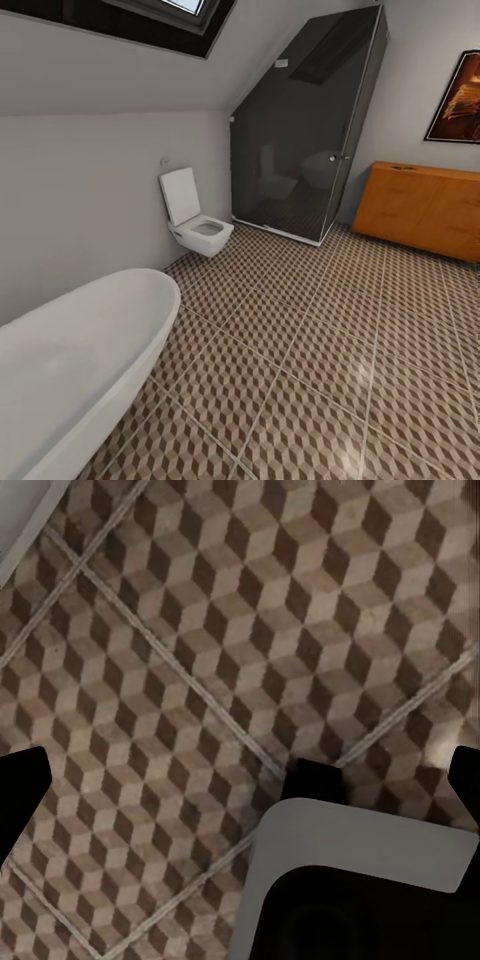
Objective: Take the four mousetraps from the cabinet in the bathroom and place them on the bathroom floor. Make sure all four end up on the same floor surface, and ensure that at least two of them are either under or directly next to the same bathroom sink.
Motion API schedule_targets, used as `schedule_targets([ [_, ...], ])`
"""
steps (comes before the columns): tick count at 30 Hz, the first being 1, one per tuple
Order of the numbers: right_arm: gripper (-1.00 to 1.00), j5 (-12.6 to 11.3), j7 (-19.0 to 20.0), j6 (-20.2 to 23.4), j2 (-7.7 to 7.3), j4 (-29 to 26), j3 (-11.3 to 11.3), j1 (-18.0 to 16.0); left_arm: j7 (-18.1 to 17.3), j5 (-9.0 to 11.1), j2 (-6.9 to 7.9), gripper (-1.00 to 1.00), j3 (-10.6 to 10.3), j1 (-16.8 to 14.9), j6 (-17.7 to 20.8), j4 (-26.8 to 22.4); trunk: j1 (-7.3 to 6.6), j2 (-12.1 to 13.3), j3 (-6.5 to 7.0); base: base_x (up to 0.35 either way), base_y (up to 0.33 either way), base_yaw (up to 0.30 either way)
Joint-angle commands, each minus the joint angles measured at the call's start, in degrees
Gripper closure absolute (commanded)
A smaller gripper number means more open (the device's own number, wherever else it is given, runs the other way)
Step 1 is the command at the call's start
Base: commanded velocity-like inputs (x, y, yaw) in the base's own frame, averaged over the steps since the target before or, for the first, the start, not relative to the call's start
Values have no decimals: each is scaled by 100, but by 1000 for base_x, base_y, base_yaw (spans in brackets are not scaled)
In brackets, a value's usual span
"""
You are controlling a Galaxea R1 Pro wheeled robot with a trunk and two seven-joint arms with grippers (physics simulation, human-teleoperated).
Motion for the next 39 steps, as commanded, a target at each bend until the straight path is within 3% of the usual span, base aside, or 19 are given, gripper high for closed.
schedule_targets([
  [1,-100,47,-36,-8,-1,9,6,-5,37,35,8,-100,-49,1,-5,-15,0,-3,-4,0,0,-260],
  [8,-100,36,-26,-13,-12,21,4,-5,33,50,252,-100,-53,1,-12,-4,0,-3,16,0,0,-288],
  [27,-100,36,-28,-13,-22,25,4,-5,27,30,249,-100,-59,1,-5,-4,0,-3,100,7,0,-295],
  [39,-100,58,-34,-13,-22,10,11,-5,16,21,265,-100,-65,1,-5,-4,0,-3,124,255,0,-120],
])
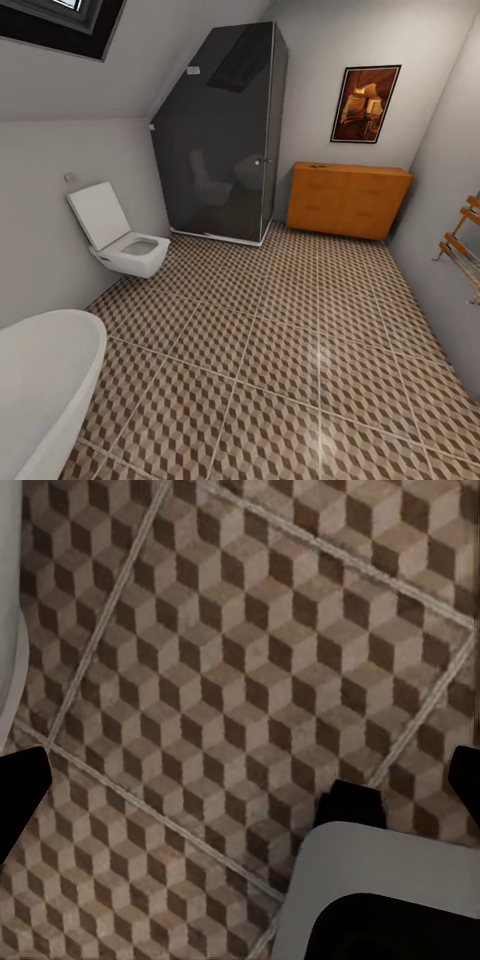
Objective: Take the four mousetraps from the cabinet in the bathroom and place them on the bathroom floor. Make sure all four end up on the same floor surface, and ensure that at least two of them are either under or directly next to the same bathroom sink.
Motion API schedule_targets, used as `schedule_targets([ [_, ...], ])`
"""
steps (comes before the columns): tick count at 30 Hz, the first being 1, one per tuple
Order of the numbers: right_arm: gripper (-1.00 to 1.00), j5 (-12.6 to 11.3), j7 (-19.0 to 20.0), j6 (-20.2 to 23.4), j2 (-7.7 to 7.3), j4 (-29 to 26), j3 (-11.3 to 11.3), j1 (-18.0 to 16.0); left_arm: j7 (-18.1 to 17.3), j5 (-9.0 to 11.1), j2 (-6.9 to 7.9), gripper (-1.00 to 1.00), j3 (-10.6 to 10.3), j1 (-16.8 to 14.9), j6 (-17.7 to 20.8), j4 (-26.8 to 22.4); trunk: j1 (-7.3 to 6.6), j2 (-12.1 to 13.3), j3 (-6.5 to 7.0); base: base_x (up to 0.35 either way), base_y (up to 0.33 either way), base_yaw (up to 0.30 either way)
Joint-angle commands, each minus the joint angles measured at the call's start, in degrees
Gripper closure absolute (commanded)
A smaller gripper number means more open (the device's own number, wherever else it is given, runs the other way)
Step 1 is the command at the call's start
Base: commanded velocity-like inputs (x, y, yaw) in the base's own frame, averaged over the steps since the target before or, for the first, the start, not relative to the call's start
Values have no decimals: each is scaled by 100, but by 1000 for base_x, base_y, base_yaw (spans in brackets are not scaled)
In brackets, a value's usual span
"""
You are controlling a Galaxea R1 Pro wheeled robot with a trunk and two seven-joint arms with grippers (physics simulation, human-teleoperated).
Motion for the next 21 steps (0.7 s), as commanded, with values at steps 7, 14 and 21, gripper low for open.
schedule_targets([
  [7,-100,71,-63,-1,14,17,15,-5,34,39,5,-100,-51,0,-4,-16,3,-3,-5,328,0,-7],
  [14,-100,29,-62,0,8,53,17,-5,33,39,0,-100,-51,0,-4,-16,3,-3,-4,332,0,-1],
  [21,-100,26,-62,9,-194,70,18,-5,33,39,-19,-100,-49,0,-4,-23,3,-3,-4,332,0,0],
])
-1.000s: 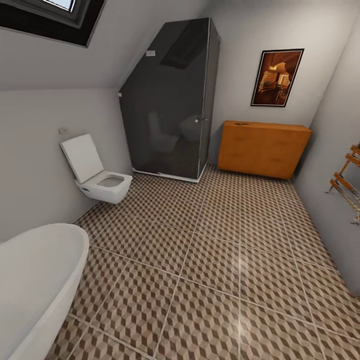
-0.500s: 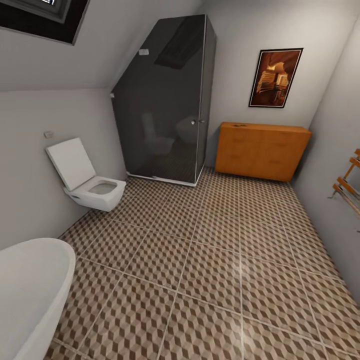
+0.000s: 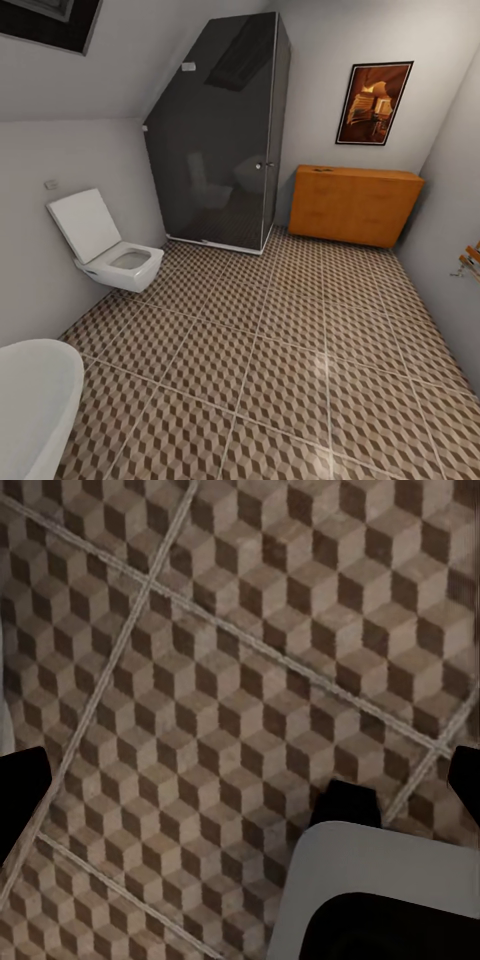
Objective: Take the four mousetraps from the cabinet in the bathroom and place them on the bathroom floor. Make sure all four end up on the same floor surface, and ensure that at least two of them are either under or directly next to the same bathroom sink.
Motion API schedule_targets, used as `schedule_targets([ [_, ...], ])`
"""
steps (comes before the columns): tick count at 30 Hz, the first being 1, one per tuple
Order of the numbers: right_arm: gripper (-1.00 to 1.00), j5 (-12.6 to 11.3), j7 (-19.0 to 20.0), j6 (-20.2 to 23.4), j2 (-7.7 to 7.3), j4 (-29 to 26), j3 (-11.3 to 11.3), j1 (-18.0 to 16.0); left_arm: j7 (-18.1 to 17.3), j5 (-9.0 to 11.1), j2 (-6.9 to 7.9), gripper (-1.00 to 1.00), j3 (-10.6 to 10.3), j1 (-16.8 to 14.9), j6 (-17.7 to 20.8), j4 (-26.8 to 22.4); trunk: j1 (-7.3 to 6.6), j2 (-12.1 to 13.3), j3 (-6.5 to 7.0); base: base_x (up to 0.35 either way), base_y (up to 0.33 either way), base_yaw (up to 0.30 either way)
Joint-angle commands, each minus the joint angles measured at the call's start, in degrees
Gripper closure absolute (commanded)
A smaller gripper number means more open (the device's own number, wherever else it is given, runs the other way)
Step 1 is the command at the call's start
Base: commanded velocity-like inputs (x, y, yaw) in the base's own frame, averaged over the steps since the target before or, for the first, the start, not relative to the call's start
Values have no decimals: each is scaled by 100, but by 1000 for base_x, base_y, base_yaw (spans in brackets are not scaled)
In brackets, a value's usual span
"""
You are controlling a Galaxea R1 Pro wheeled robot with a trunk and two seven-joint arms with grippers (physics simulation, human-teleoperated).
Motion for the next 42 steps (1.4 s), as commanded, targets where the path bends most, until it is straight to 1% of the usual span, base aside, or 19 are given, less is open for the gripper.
schedule_targets([
  [1,-100,52,-36,-20,-17,11,9,-6,35,39,3,-100,-49,0,-4,-16,3,-3,-5,333,0,0],
  [12,-100,50,-36,-21,-127,13,10,-6,35,39,7,-100,-48,0,-4,-17,3,-3,-5,333,0,0],
  [32,-100,49,-36,-23,-137,13,9,-6,-22,39,6,-100,-50,0,13,-10,3,-3,-5,330,0,0],
  [42,-100,49,-36,-23,-137,13,9,-6,-42,34,19,-100,-50,2,19,-6,3,-3,-5,73,0,0],
])
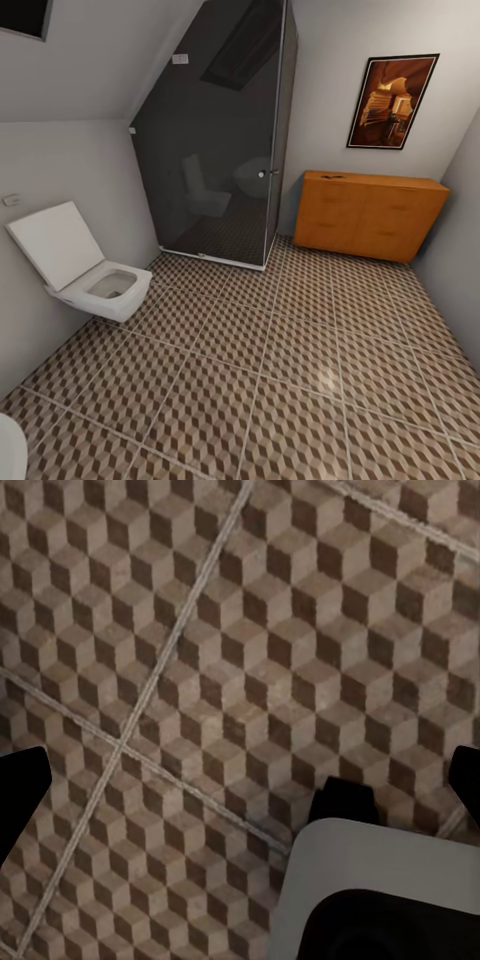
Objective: Take the four mousetraps from the cabinet in the bathroom and place them on the bathroom floor. Make sure all four end up on the same floor surface, and ensure that at least two of them are either under or directly next to the same bathroom sink.
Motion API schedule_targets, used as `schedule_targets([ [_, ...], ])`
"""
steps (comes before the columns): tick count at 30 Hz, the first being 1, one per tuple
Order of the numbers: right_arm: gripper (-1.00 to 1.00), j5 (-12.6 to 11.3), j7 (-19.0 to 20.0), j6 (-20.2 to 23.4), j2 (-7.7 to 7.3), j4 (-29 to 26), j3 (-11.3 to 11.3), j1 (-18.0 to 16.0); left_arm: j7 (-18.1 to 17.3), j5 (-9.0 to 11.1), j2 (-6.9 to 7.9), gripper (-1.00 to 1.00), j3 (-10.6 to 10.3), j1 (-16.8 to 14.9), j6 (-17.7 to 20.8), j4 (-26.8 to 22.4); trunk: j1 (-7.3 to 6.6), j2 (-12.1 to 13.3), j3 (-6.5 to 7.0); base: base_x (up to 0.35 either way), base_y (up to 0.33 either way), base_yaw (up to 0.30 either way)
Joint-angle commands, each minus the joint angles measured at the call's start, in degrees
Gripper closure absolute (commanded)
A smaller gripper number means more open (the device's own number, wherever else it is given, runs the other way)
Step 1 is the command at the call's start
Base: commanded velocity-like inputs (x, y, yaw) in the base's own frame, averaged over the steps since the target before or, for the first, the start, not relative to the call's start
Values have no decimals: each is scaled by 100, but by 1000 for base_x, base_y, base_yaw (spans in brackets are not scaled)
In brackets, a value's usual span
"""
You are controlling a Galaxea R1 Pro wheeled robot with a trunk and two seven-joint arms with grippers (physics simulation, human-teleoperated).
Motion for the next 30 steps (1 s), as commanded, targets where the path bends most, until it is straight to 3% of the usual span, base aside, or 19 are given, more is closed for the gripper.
schedule_targets([
  [1,-100,49,-37,-15,2,14,9,-7,34,34,4,-100,-50,0,0,-13,1,-3,-5,145,0,0],
  [15,-100,49,-37,-15,2,14,9,-7,41,-38,-10,-100,-68,-2,19,-9,1,-3,-5,308,-9,0],
  [30,-100,49,-37,-15,2,14,9,-7,41,-69,-13,-100,-92,-2,19,-9,1,-3,-5,333,-93,0],
])
